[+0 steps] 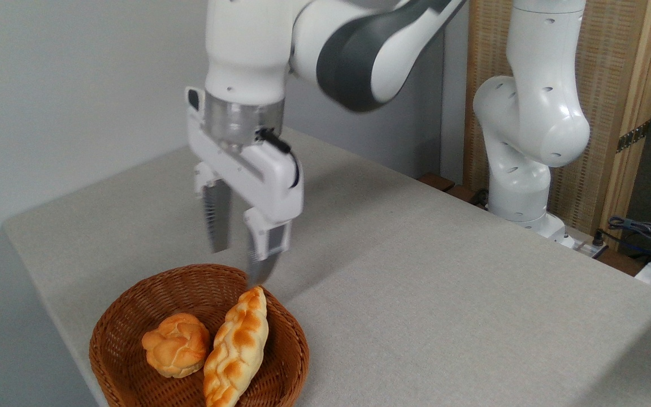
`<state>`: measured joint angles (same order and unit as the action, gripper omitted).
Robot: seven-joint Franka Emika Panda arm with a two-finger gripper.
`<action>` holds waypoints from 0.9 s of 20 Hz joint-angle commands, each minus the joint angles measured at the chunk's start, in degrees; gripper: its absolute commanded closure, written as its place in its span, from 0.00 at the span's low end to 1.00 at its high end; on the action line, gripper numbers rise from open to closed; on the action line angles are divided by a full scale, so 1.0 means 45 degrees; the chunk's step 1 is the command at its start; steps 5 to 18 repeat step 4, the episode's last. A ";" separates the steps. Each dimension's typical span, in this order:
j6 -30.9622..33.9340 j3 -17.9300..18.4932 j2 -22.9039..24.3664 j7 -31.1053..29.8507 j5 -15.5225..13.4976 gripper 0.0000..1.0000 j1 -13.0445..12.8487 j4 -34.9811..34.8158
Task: Put bread into the basket
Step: 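Carry the loaf over the wicker basket, lower it in, and release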
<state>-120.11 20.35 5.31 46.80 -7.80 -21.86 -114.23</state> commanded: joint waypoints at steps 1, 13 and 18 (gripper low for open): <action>0.2314 0.0301 0.0187 -0.0225 0.0874 0.00 -0.0103 0.0659; 0.2355 0.0320 0.0187 -0.0244 0.0874 0.00 -0.0084 0.0659; 0.2355 0.0320 0.0187 -0.0244 0.0874 0.00 -0.0084 0.0659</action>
